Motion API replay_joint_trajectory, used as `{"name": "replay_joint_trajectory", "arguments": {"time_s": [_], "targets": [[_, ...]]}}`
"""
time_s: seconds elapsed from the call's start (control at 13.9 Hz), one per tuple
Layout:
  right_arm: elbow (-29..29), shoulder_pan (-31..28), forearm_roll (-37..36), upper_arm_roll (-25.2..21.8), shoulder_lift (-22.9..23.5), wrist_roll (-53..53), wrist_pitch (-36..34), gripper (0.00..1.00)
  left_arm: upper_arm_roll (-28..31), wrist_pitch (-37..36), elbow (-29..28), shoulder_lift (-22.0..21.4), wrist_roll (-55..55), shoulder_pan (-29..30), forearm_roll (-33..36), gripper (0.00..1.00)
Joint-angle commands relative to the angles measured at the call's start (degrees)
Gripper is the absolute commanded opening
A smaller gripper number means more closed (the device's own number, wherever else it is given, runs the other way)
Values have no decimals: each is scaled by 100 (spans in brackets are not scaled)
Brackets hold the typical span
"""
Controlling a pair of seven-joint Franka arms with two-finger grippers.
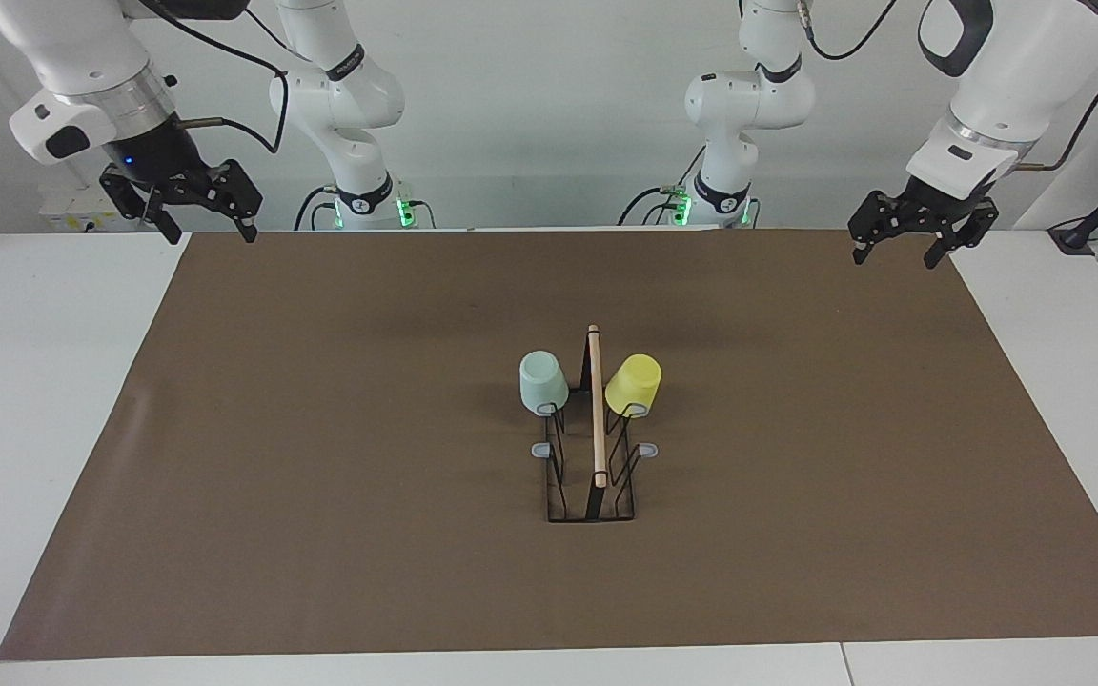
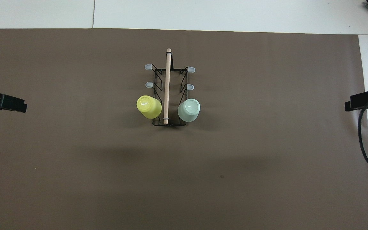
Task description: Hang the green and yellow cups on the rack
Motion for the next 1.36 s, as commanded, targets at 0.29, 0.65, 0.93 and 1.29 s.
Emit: {"name": "replay_joint_trajectory", "arguments": {"time_s": [0.29, 0.65, 0.93, 1.29], "targets": [[-38, -46, -33, 30, -18, 84, 64, 100, 48, -610, 550, 52, 54, 81, -131, 100], [-38, 7, -33, 4, -18, 84, 73, 100, 39, -698, 586, 26, 45, 143, -193, 100], [-29, 24, -33, -13, 0, 84, 73, 100, 39, -725, 551, 0, 54, 143, -193, 100], [-29, 24, -33, -14, -9, 84, 64, 100, 39, -690, 489, -26, 89, 143, -193, 100]]}}
